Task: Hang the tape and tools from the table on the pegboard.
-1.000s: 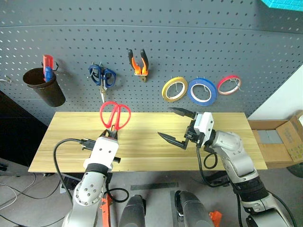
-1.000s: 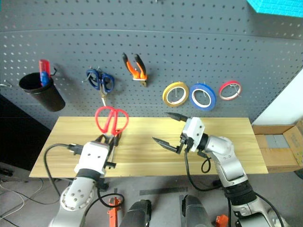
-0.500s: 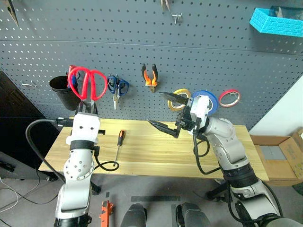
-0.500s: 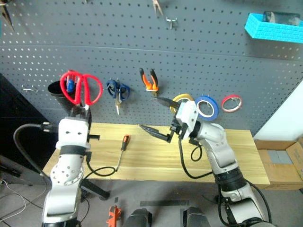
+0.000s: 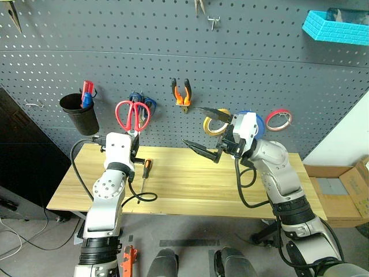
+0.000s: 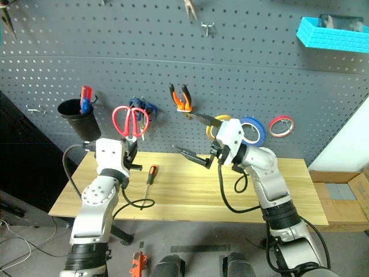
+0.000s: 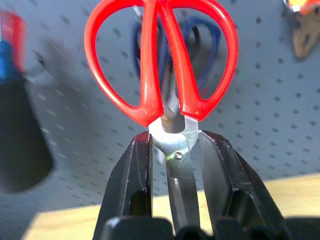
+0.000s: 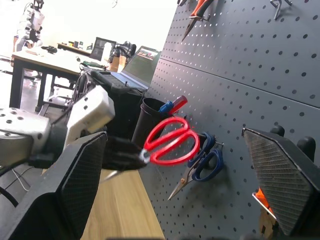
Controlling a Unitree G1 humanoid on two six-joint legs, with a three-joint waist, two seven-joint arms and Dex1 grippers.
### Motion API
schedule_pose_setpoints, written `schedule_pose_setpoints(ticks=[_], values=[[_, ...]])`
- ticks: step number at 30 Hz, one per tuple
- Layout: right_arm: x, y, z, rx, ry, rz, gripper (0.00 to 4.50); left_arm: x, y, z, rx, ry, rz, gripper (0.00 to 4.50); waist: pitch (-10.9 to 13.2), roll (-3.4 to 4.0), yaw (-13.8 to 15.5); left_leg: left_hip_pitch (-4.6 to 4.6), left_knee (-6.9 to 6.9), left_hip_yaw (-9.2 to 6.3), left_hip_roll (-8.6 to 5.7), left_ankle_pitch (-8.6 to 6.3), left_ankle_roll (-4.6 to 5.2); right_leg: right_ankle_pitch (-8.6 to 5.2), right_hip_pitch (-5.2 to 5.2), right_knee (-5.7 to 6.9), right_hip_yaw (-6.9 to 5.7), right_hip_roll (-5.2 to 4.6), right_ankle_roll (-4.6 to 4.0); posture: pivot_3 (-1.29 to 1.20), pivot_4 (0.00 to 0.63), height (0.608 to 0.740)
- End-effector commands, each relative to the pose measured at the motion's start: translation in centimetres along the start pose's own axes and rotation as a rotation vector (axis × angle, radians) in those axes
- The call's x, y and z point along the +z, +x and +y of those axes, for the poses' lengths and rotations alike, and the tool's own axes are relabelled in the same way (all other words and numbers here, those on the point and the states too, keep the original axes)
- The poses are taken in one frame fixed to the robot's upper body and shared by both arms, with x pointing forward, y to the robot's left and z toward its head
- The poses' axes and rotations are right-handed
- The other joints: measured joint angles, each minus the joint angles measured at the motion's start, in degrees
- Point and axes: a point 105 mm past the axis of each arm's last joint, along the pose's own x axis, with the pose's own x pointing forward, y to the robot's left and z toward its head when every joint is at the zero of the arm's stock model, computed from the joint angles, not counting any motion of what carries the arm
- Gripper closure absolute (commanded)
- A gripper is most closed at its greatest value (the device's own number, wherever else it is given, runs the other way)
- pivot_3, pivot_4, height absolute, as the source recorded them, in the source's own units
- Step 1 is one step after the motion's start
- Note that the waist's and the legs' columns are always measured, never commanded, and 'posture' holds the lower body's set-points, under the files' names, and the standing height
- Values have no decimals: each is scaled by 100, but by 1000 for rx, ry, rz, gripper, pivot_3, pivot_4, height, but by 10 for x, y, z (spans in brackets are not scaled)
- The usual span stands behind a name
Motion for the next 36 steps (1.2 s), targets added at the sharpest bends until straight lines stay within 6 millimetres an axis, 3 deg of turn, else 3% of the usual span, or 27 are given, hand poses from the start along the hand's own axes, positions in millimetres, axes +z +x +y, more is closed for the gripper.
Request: schedule_pose_setpoints(ticks=[1, 10, 16, 20, 23, 28, 33, 36], values=[[12, -1, -2, -9, -32, -32, 0, 15, 10, 4, -9, -25, -41, 3504, 0, 0, -5, 0, 0, 0, 0, 0, 0, 0, 0, 0, 0, 0, 0, 134, 94, 740], [13, -4, -6, -30, -40, -26, 0, 15, 30, 9, -24, -18, -9, 3504, 2, 3, -60, 2, -1, 0, 0, 0, 0, 0, 1, -1, 1, 1, 0, 104, 111, 740], [13, -6, -5, -29, -43, -18, 0, 11, 29, 7, -31, -8, 0, 1428, 8, 8, -66, 2, -2, 0, 0, 0, 0, -1, 1, -1, 2, 1, -1, 91, 131, 740], [10, -7, 4, -10, -29, -9, 0, -23, 9, -5, -44, -18, 100, 66, 25, 32, -83, 4, -4, 3, 0, -1, 1, -3, 2, -3, 7, 0, -3, 84, 157, 740], [-3, -8, 20, 26, -3, 25, 0, -66, -21, -9, -7, -71, 238, 66, 74, 44, -144, 8, -11, 7, 2, -3, 3, -9, 1, -6, 11, -1, -5, 83, 186, 740], [-31, -5, 49, 101, 19, 144, 0, -98, -52, 1, 44, -87, 381, 66, 302, 47, -200, 15, -12, -3, 13, -3, 6, -36, 0, 13, 2, 4, -48, 92, 254, 740], [-38, 8, 59, 112, 24, 166, 0, -93, -40, 20, 51, -70, 381, 66, 502, 55, -185, 9, -5, -15, 9, -3, 6, -39, 1, 8, -3, 3, -48, 99, 282, 740], [-37, 23, 56, 108, 21, 157, 0, -86, -17, 25, 7, -75, 360, 66, 602, 62, -182, -51, 1, -15, 4, -2, 5, -27, -48, 4, -4, 1, -23, 99, 311, 740]])
